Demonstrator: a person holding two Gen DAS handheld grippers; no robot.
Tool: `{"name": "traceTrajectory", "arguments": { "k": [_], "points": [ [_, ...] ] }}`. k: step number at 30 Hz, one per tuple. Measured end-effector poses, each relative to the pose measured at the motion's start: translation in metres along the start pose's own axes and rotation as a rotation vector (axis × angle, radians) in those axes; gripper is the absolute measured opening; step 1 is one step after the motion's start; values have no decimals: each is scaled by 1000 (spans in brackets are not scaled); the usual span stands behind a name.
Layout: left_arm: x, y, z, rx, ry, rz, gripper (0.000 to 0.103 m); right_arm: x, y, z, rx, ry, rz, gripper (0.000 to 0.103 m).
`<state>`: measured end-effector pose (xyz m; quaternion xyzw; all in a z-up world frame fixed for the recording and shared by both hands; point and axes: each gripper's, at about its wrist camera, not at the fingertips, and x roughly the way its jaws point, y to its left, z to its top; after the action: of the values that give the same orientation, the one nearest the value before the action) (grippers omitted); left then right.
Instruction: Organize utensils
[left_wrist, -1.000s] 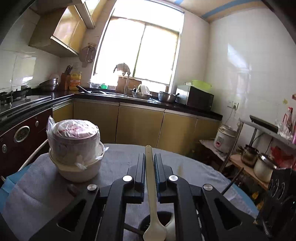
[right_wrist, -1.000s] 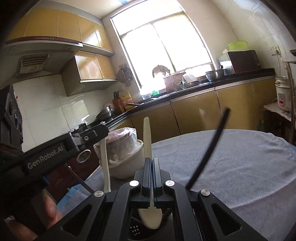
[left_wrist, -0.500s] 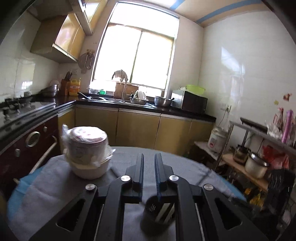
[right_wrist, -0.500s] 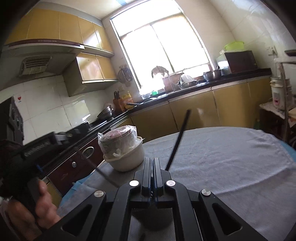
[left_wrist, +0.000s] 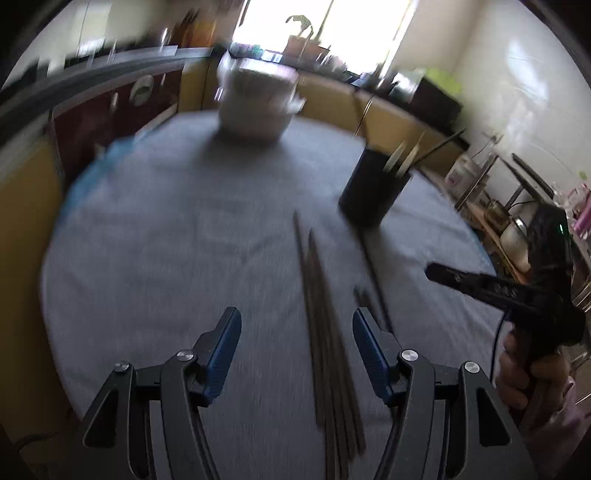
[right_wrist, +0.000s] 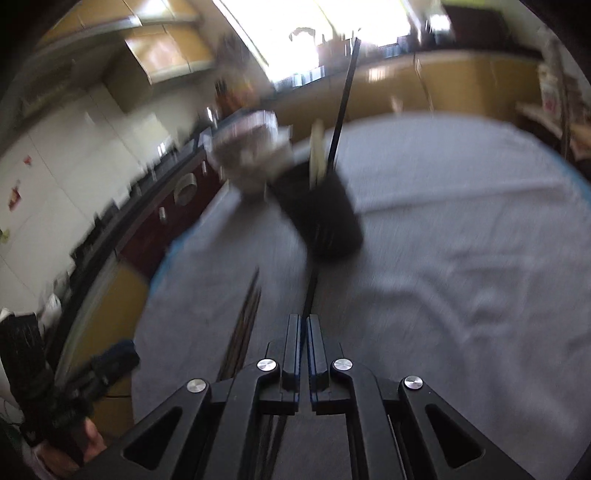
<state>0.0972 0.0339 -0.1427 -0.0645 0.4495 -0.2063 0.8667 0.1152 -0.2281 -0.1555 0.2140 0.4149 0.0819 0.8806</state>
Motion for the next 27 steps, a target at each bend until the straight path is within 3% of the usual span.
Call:
{"name": "traceTrajectory", "arguments": {
  "k": [3, 7, 14, 18, 24, 26, 27],
  "points": [
    [9, 2, 10, -4, 55, 3, 64, 27, 13, 1, -11, 92, -41, 5],
    [29, 6, 50, 20, 95, -3, 64, 61, 20, 17, 0, 191, -115, 5],
    [99, 13, 114, -33, 249, 11, 64, 100, 22, 41, 38, 264, -225, 5],
    [133, 14, 129, -52, 302, 47, 64, 112, 20, 44, 34, 277, -255, 6],
    [164, 4, 138, -29, 338, 69, 63, 99, 5, 40, -11, 240, -197, 2],
    [170, 0, 139, -3, 334, 78, 57, 89, -8, 38, 2, 227, -189, 2],
    [171, -4, 140, 23, 321, 96, 47, 85, -15, 38, 15, 224, -185, 1]
  ]
}}
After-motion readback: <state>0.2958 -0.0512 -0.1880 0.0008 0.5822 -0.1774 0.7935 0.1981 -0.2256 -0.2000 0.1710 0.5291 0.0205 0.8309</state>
